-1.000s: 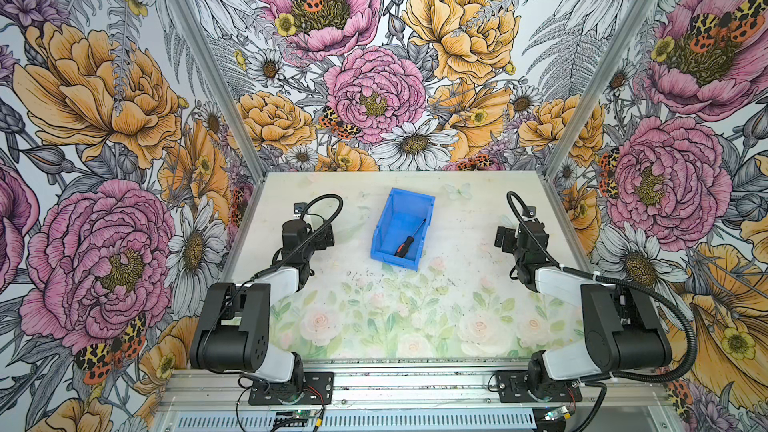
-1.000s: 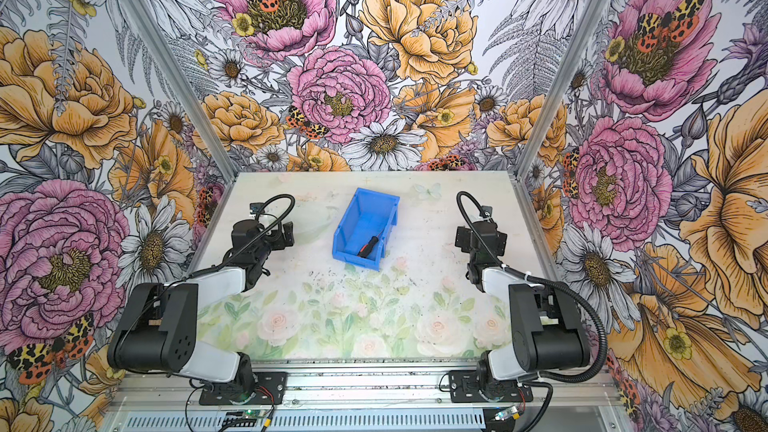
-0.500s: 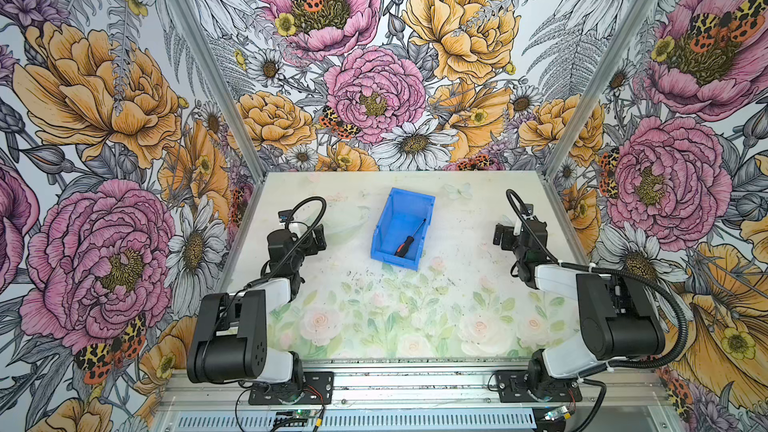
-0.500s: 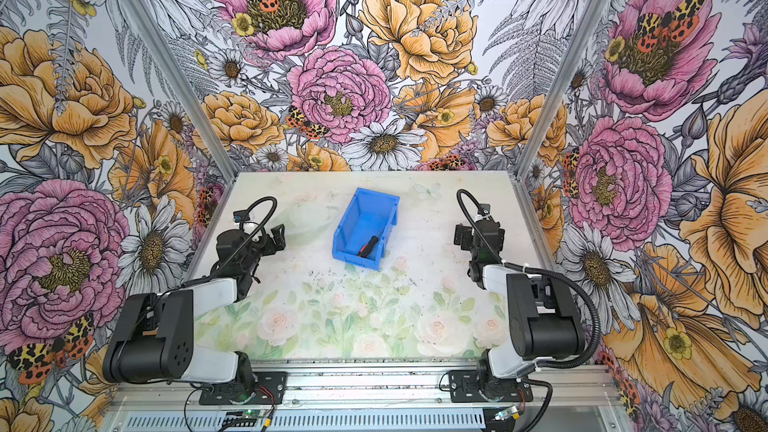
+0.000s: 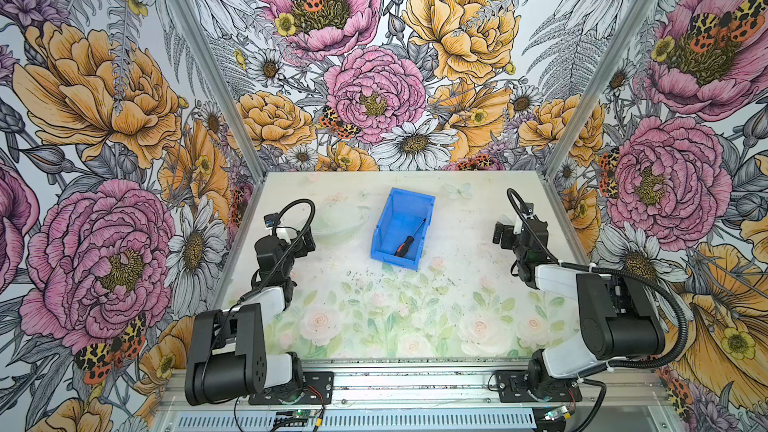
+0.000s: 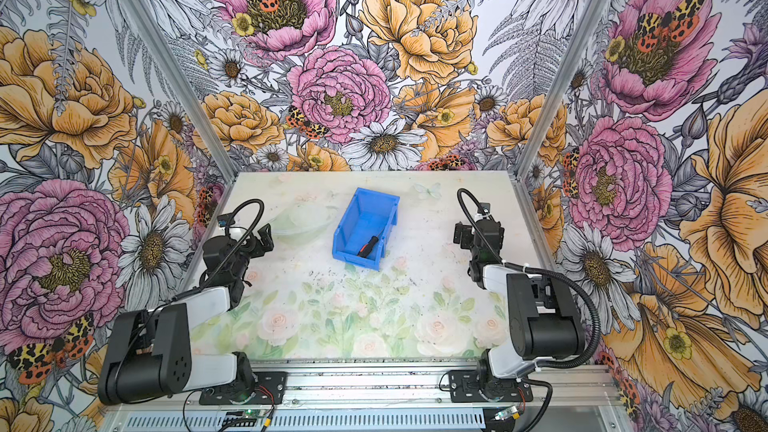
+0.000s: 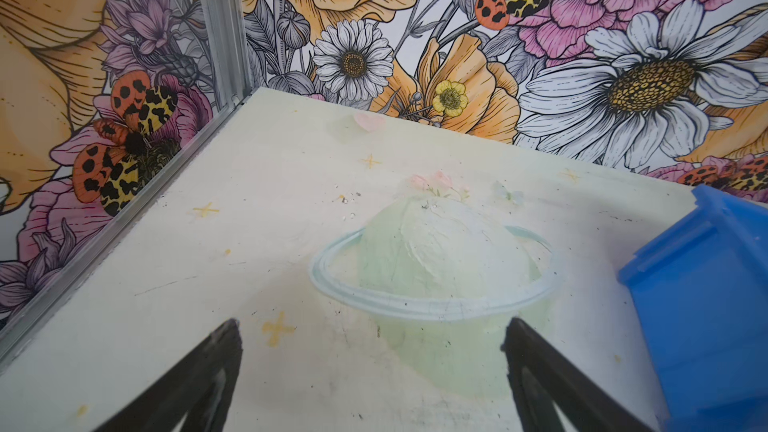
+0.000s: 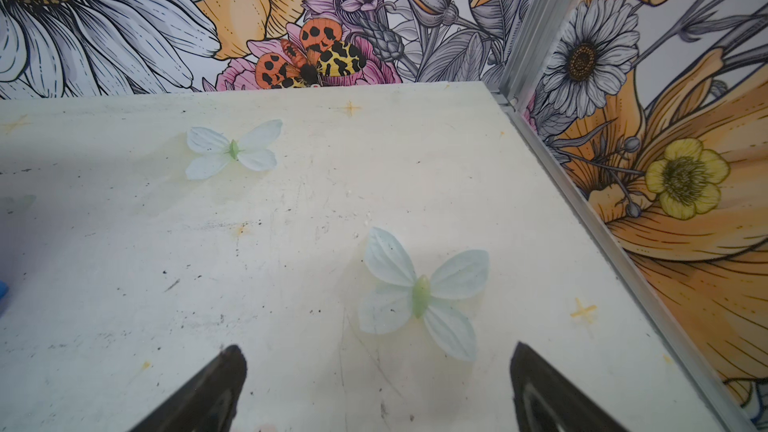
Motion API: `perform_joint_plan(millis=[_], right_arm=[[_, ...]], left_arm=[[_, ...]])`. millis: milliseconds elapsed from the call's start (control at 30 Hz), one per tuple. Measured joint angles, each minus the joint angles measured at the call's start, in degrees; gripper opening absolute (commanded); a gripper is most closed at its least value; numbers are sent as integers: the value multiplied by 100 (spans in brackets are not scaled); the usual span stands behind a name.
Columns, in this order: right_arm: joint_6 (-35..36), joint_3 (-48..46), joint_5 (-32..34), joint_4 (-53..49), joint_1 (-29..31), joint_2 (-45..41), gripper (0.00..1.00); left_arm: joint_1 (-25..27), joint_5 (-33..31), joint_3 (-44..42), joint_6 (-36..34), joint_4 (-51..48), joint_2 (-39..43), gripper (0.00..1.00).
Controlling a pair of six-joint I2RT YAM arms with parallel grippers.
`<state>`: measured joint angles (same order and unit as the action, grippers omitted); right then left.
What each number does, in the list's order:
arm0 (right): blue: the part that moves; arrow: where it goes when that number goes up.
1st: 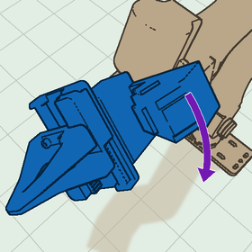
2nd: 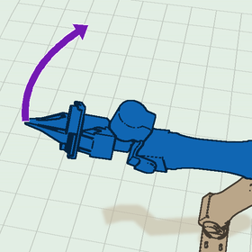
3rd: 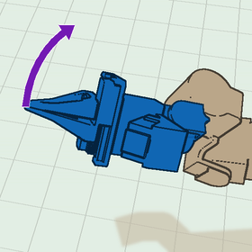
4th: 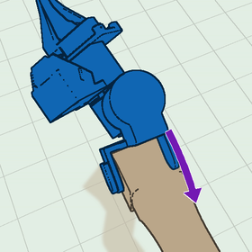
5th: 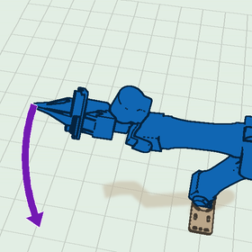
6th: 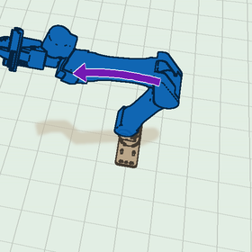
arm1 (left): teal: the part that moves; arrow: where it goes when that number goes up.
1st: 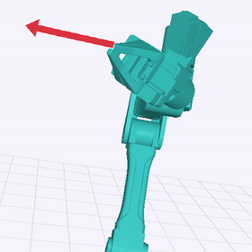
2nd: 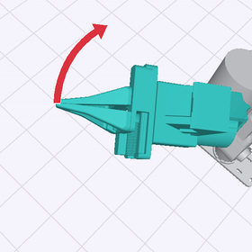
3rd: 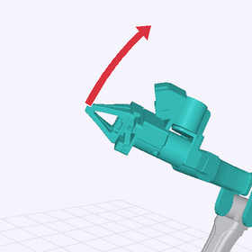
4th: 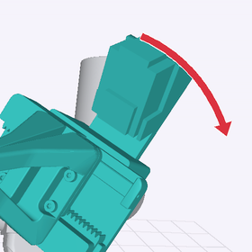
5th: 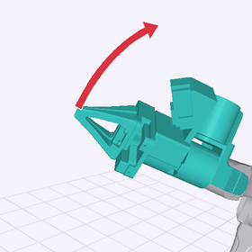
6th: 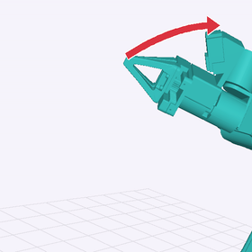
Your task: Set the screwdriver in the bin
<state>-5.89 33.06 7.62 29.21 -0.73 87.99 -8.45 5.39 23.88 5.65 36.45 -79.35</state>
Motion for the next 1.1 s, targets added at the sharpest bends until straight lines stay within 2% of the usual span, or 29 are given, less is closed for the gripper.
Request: perform_joint_plan(millis=[133,300,433,567,1100], right_arm=[[7,-24,0,59,2,0,100],[48,-302,-44,374,-2,-7,100],[107,-813,-387,1078,-81,-17,100],[133,-1032,-579,1353,-87,-9,99],[129,-1032,-378,1700,-70,-9,100]], left_arm=[[2,42,177,-7,83,-544,99],[52,109,173,-66,308,-562,99],[380,103,232,-321,343,-654,99],[623,-216,-68,-417,1069,-793,99],[758,-826,-199,-520,1408,-927,99]])
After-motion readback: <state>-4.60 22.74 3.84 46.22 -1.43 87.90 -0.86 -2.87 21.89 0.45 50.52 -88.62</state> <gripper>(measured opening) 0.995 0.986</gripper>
